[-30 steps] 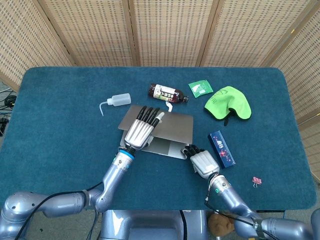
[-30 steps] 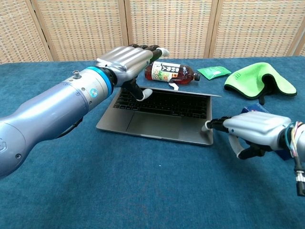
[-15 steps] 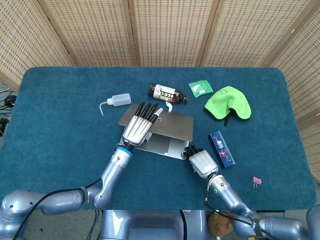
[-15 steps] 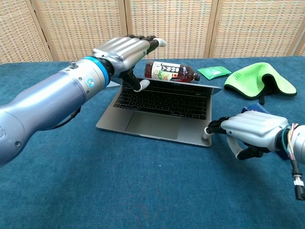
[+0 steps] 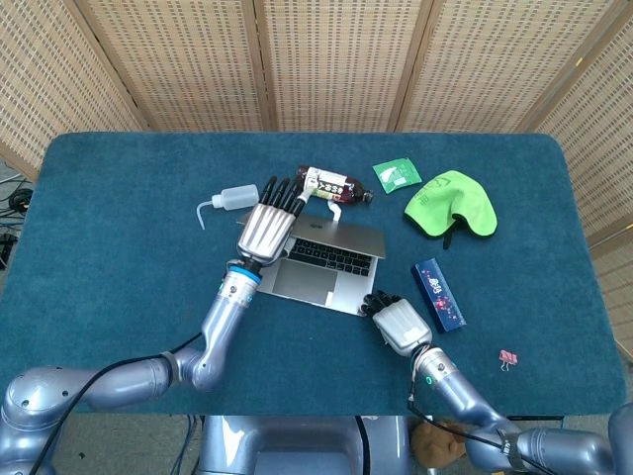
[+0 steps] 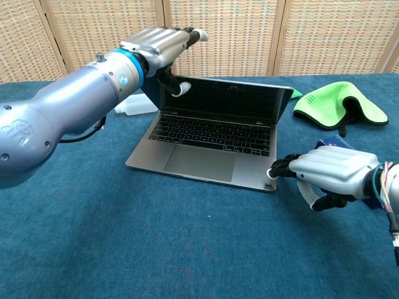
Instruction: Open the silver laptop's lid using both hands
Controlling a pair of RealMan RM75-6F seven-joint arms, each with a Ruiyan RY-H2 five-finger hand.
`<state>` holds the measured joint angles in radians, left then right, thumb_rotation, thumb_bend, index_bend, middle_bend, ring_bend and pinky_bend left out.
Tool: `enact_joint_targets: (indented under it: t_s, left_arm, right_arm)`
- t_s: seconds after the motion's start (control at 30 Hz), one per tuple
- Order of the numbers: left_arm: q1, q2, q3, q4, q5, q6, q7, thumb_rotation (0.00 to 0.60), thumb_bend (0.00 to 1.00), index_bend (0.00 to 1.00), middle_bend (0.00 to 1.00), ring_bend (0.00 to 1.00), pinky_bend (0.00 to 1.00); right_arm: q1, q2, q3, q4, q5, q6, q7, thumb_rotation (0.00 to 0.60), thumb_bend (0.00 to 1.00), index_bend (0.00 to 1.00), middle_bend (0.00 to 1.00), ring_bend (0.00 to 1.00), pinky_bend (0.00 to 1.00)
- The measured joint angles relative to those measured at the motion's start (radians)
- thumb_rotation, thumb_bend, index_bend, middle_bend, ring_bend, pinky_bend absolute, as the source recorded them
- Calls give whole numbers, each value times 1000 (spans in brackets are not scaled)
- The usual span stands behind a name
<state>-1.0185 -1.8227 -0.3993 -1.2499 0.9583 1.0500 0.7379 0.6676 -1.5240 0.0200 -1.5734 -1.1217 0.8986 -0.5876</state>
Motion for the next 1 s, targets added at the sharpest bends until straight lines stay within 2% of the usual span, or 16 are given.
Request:
enact_joint_targets:
  t_s: [0.37,0.63,1.0]
  left_arm:
    - [-33,49,-41,33,-34,-15,-6,600,407,0,0,0,0]
    - [-49,98,-51,53,-46,-32,-15,600,403,0,0,0,0]
    - [-87,126,-52,135,-80,-104,-44,600,400,0,0,0,0]
  right_arm:
    - [12,21,-9,-4,-39,-18,35,600,1000,229,285,115,283]
    - [27,35,-9,-25,-50,-28,33,600,1000,229,285,115,283]
    - [65,38,11,-32,25,-71,11,600,1000,229,285,115,283]
